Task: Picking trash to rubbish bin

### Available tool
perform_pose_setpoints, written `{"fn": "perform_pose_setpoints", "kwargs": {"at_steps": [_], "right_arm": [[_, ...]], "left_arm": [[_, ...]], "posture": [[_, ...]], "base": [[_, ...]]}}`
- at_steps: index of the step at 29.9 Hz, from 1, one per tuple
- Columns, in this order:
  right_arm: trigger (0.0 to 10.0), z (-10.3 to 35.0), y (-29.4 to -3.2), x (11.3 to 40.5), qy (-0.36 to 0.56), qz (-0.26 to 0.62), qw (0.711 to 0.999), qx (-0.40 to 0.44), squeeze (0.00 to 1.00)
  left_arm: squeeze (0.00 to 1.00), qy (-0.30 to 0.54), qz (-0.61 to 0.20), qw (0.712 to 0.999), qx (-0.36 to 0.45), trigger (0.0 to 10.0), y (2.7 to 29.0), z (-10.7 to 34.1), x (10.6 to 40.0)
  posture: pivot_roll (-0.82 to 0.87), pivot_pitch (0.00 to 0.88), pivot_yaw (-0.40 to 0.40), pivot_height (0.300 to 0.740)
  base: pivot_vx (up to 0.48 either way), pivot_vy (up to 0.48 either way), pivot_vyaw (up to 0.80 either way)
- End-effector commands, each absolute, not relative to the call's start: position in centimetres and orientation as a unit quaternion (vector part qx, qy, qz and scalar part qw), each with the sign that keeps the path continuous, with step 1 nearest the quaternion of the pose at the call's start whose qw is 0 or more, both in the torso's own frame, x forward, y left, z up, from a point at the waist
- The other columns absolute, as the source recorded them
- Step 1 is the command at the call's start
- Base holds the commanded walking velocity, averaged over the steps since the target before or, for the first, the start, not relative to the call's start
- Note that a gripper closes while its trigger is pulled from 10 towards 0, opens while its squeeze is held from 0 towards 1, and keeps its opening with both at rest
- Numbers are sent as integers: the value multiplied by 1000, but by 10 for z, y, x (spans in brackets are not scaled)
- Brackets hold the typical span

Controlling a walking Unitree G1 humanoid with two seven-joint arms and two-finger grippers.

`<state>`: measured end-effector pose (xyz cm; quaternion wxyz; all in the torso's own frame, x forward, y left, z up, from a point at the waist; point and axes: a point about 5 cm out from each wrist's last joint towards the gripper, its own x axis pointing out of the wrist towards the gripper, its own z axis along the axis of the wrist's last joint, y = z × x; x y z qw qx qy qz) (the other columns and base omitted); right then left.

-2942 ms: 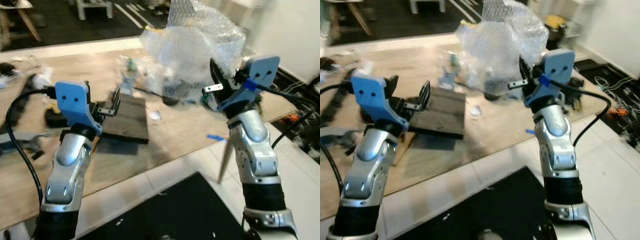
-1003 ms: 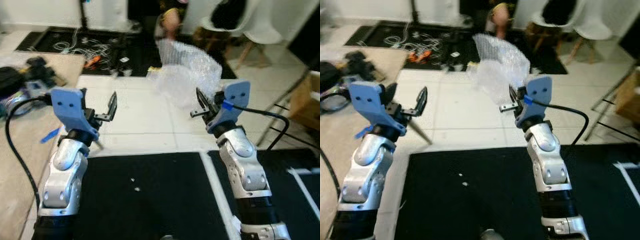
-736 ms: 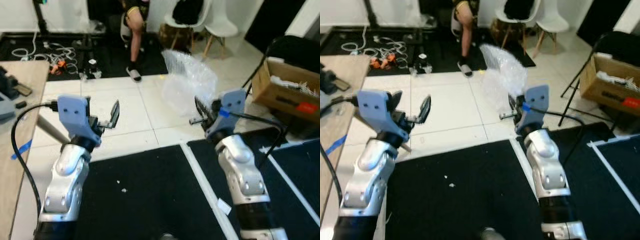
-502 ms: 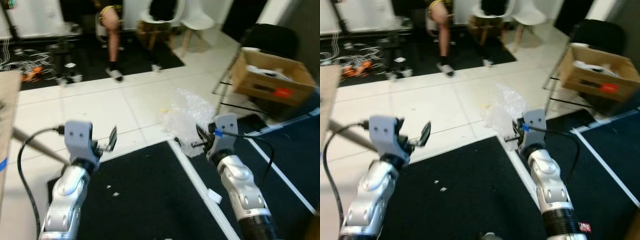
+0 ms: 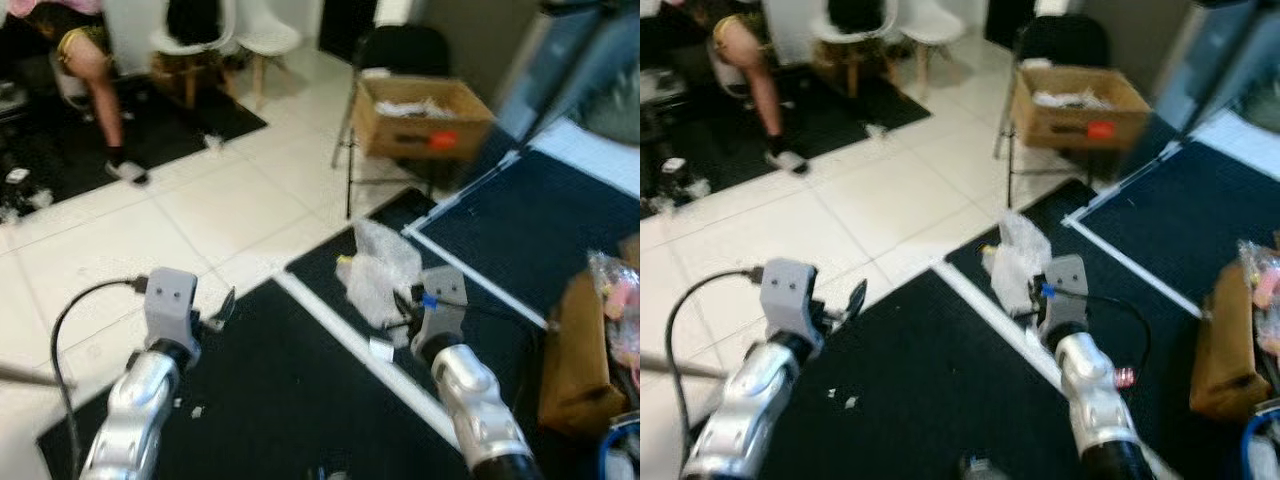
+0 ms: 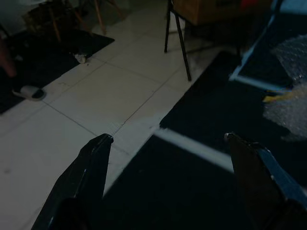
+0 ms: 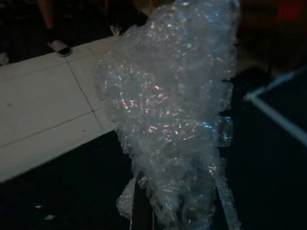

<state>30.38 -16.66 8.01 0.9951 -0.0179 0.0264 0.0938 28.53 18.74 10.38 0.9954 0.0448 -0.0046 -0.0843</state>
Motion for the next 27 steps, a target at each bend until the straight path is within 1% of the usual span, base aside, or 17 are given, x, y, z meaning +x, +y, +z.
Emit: {"fn": "perform_pose_setpoints", "kwargs": {"at_steps": [1,5,11,15,18,19,21,27], "right_arm": [[10000,70,-171,297,39,82,996,-14,0],[10000,65,-171,292,41,82,996,-13,0],[10000,62,-172,290,40,79,996,-13,0],[10000,61,-172,290,41,80,996,-14,0],[10000,60,-170,291,43,85,995,-10,0],[10000,58,-170,291,49,86,995,2,0],[10000,52,-168,290,63,88,993,41,0],[10000,47,-167,291,75,93,992,47,0]], "left_arm": [[0,2,-90,995,53,10000,190,101,286],[0,7,-89,995,51,10000,191,98,287],[0,6,-79,996,42,10000,193,96,287],[0,3,-75,996,38,10000,195,96,288],[0,2,-65,998,19,10000,197,96,289],[0,-1,-62,998,13,10000,197,96,288],[0,-7,-53,999,4,10000,198,97,288],[0,-2,-32,999,-6,10000,199,93,284]], "posture": [[58,127,101,740],[58,130,115,740],[62,132,115,740],[64,129,111,740],[62,130,106,740],[57,128,89,740],[64,124,76,740],[62,118,44,740]], "base": [[0,0,-800],[0,0,-800],[0,0,-800],[0,0,-800],[0,0,-800],[0,0,-644],[0,0,0],[0,0,0]]}}
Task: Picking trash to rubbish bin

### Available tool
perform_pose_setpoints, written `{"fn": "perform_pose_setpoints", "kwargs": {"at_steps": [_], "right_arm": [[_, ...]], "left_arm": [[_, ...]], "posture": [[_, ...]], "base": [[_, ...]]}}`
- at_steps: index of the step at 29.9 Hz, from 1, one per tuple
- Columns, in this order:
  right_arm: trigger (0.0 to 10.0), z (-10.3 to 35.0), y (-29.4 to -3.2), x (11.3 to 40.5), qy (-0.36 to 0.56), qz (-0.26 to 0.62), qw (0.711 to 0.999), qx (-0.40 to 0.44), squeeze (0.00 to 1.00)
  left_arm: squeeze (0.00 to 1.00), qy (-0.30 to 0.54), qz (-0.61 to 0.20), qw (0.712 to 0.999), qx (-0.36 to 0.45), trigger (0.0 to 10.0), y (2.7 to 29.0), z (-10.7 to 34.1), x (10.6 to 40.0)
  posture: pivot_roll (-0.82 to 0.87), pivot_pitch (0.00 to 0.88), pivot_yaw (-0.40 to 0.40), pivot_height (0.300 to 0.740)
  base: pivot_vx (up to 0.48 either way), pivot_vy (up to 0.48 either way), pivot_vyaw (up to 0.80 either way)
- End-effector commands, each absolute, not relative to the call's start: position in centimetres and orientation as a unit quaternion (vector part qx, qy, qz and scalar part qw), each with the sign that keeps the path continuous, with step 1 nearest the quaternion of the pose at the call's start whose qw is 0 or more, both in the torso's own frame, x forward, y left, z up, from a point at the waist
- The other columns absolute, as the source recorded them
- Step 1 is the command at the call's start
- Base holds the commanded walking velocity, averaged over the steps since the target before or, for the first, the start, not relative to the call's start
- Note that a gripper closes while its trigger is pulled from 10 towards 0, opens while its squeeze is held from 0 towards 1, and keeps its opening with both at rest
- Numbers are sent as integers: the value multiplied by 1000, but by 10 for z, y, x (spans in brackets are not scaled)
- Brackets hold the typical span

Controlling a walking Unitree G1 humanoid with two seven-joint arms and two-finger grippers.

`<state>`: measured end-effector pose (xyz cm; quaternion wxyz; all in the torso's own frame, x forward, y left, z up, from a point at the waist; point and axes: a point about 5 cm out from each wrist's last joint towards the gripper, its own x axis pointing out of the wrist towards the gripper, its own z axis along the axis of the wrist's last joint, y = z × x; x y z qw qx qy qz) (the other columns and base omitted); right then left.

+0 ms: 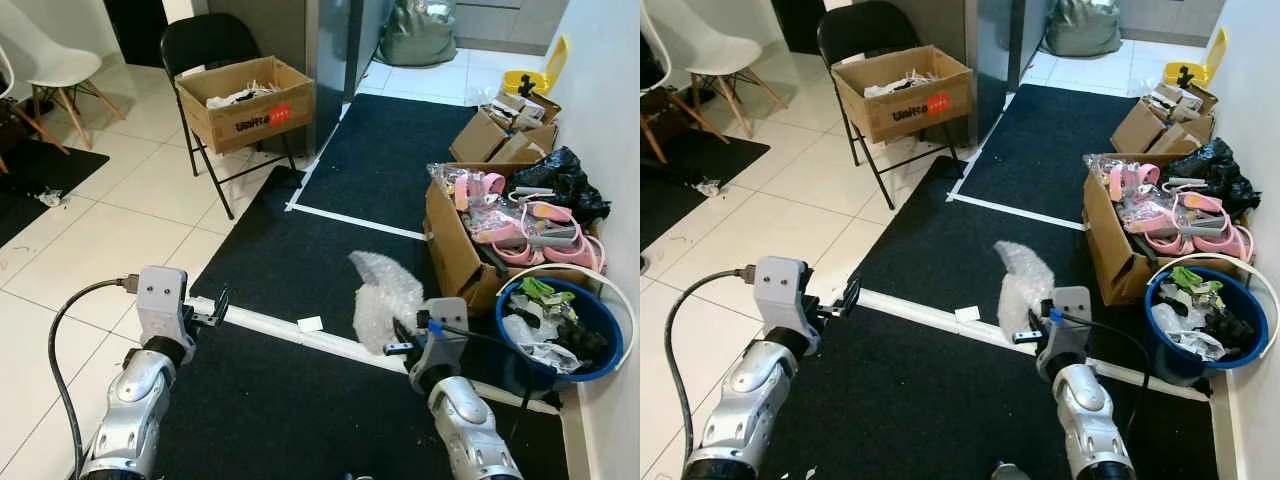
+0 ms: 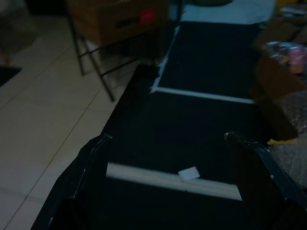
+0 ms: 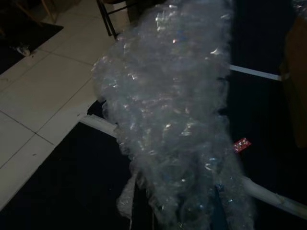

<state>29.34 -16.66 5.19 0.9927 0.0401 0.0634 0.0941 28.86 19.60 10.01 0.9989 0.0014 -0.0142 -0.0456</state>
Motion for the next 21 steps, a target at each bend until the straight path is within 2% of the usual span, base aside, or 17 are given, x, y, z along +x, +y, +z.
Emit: {"fn": "perform_pose_setpoints", "kwargs": {"at_steps": [1,17,21], "right_arm": [[10000,48,-168,292,75,93,992,47,0],[10000,49,-174,295,76,105,991,37,0],[10000,48,-174,295,79,108,990,35,0]], "left_arm": [[0,0,-29,1000,-7,10000,199,92,283],[0,-2,-46,998,-34,10000,190,87,279],[0,-5,-52,998,-33,10000,187,87,279]], "posture": [[61,120,40,740],[48,109,7,740],[48,107,-3,740]], "base": [[0,0,0],[0,0,0],[259,0,0]]}}
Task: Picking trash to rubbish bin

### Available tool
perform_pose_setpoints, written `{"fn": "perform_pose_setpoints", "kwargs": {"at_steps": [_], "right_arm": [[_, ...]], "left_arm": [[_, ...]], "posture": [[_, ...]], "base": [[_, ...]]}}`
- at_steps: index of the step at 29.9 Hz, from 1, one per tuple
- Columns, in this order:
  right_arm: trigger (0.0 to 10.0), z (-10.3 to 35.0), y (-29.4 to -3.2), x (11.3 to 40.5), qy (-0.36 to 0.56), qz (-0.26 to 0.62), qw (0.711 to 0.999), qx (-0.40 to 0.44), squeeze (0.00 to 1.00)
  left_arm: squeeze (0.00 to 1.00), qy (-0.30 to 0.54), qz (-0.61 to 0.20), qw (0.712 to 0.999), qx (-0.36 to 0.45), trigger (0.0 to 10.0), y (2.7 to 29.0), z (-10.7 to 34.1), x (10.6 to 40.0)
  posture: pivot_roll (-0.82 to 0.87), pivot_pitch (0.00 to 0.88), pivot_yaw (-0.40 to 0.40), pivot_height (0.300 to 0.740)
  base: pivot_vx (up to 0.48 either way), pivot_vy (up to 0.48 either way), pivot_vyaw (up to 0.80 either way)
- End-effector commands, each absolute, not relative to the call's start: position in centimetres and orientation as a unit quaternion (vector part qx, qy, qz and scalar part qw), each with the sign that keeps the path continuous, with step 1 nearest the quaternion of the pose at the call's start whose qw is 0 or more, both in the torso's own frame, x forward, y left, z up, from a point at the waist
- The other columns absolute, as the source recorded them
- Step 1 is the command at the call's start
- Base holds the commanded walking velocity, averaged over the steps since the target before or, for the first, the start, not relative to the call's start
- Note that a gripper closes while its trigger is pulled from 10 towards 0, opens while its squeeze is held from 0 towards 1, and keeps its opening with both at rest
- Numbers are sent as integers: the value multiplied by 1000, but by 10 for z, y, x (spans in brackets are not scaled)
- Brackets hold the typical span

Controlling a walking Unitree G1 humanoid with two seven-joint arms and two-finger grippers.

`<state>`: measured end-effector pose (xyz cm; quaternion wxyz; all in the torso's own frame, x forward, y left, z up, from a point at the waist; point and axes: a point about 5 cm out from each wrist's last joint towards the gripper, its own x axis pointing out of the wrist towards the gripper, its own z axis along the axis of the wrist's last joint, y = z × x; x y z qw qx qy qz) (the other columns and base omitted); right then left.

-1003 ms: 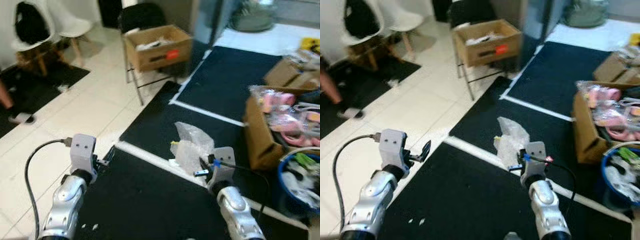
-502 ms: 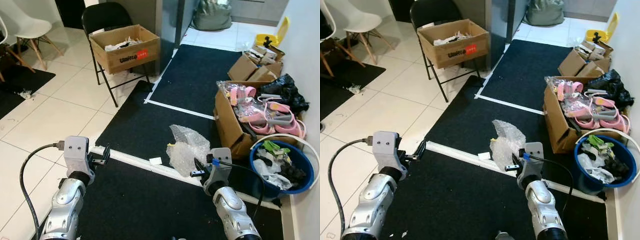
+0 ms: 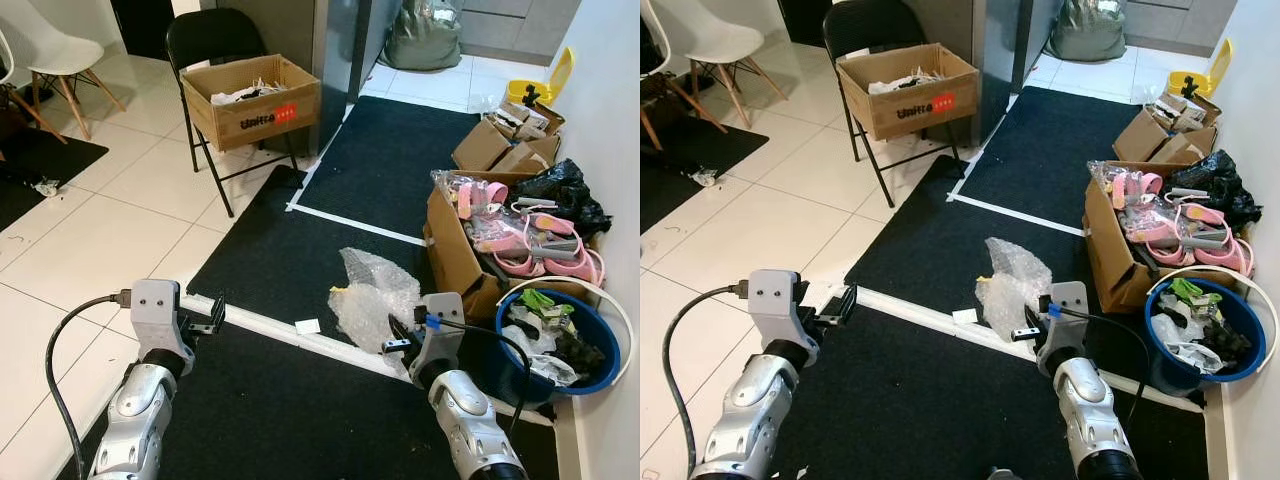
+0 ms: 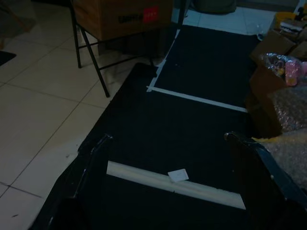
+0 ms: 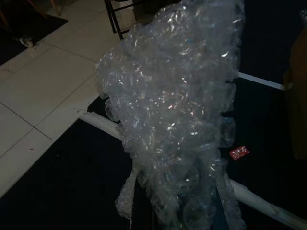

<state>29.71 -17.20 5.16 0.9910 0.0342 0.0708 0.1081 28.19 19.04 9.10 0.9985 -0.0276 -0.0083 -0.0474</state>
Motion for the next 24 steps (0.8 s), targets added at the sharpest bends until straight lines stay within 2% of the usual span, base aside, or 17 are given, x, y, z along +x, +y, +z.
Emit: {"fn": "perform_pose_setpoints", "kwargs": {"at_steps": [1,24], "right_arm": [[10000,48,-174,295,79,108,990,35,0],[10000,44,-176,294,87,109,990,27,0]], "left_arm": [[0,-5,-52,998,-33,10000,187,87,279],[0,5,-64,998,-27,10000,182,83,278]], "posture": [[48,106,-4,740],[40,124,-9,740]], "base": [[274,0,0],[328,0,0]]}}
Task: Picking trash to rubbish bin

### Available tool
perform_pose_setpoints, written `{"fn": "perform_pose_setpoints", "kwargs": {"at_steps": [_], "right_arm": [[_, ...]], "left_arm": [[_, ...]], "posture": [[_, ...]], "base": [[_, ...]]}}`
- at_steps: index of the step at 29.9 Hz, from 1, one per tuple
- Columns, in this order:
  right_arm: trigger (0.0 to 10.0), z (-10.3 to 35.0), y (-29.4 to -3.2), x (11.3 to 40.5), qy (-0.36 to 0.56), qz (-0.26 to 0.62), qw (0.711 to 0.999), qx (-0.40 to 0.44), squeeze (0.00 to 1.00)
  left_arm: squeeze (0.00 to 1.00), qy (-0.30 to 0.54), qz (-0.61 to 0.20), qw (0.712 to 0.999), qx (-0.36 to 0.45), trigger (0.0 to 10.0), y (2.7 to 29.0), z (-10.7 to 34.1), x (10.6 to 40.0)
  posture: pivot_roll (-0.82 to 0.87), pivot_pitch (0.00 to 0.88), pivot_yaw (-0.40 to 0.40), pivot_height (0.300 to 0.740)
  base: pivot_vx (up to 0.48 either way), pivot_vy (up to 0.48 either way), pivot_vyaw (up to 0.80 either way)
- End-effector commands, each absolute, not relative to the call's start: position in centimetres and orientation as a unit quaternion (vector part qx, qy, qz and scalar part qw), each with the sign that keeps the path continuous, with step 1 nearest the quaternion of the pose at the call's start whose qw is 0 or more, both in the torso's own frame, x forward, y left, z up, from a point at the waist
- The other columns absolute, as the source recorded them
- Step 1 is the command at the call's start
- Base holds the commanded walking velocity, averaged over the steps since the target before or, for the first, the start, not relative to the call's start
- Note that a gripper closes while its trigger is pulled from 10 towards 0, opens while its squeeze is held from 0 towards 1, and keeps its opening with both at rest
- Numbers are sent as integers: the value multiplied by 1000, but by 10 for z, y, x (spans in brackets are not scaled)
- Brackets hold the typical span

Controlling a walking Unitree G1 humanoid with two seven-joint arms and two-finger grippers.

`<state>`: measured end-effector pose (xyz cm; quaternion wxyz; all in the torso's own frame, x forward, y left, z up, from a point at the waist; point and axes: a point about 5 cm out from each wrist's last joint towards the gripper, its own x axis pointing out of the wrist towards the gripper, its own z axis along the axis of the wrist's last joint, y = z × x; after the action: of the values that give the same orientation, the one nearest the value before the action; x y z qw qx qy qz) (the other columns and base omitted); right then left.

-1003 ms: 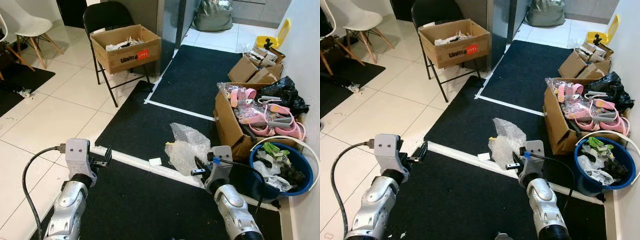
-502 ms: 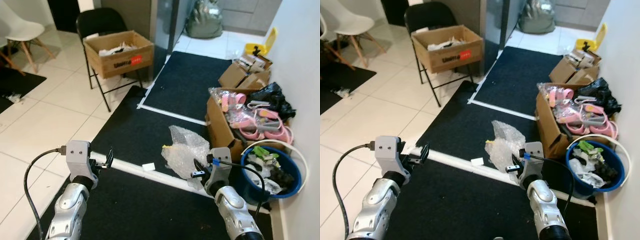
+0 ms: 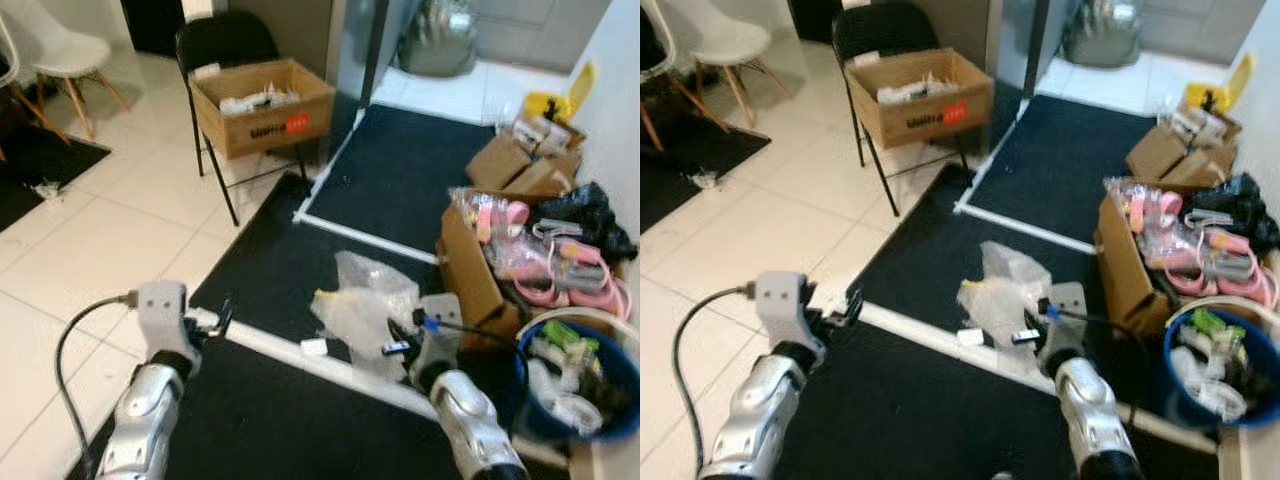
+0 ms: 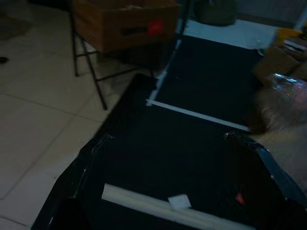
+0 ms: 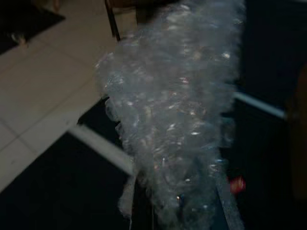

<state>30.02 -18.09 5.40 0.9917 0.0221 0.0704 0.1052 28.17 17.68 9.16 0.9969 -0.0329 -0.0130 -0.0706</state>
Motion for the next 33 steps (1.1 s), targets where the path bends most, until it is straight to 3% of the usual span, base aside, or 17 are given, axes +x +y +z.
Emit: {"fn": "perform_pose_setpoints", "kwargs": {"at_steps": [1,16,33], "right_arm": [[10000,44,-176,294,88,109,990,27,0],[10000,21,-186,286,132,63,989,32,0],[10000,63,-185,319,22,22,997,72,0]], "left_arm": [[0,6,-64,998,-26,10000,182,83,278],[0,52,-58,997,-17,10000,187,60,271],[0,47,-66,997,-20,10000,183,61,278]], "posture": [[40,124,-8,740],[39,136,-3,740],[39,132,-9,740]], "base": [[352,0,0],[345,0,0],[334,0,0]]}}
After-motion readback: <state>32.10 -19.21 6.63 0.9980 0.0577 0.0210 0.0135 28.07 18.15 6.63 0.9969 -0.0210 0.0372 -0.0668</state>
